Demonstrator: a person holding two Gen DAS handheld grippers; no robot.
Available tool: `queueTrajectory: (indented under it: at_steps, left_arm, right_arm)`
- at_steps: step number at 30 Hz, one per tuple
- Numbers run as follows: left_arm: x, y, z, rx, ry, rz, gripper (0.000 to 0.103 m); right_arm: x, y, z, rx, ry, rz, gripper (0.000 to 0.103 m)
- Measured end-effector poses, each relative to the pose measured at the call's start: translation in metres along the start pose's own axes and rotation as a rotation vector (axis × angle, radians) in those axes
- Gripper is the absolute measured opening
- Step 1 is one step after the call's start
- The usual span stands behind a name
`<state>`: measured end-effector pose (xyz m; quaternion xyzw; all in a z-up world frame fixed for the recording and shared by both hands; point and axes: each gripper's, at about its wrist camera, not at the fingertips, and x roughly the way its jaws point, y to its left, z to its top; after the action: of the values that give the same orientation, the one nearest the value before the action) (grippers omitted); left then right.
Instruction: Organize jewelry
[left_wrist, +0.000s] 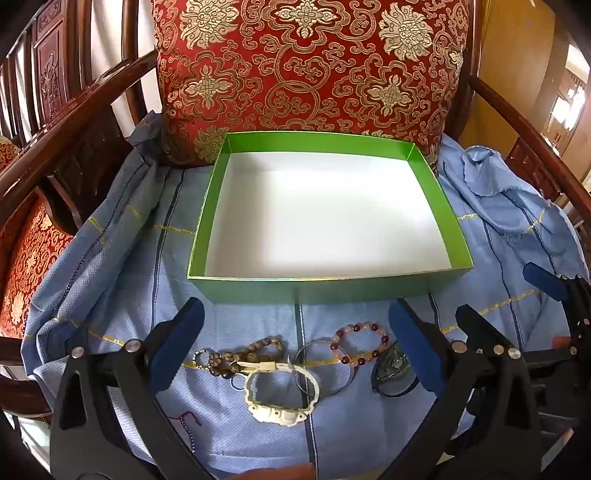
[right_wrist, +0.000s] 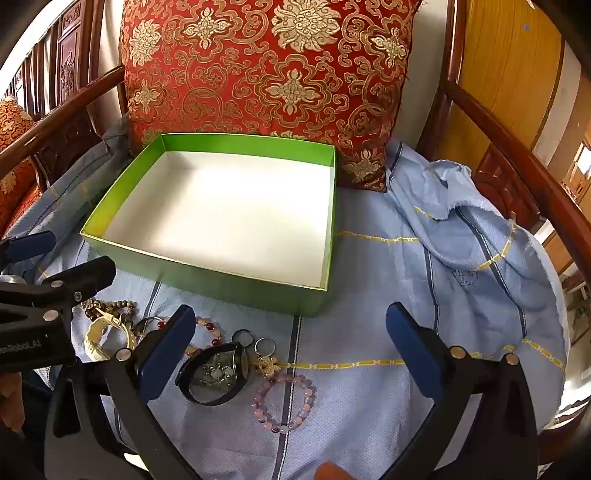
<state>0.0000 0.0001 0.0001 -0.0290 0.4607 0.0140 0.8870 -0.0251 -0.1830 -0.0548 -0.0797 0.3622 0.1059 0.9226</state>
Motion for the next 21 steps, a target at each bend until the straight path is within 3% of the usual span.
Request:
queueTrajectory:
  at_steps: [21]
  left_arm:
    - [0.0019,-0.0030,-0.0025,0.014,0.007,0.006,0.099]
  right_arm:
    - [0.0039,0.0000,-0.0018,-0.003,0.016,-0.003,0.101]
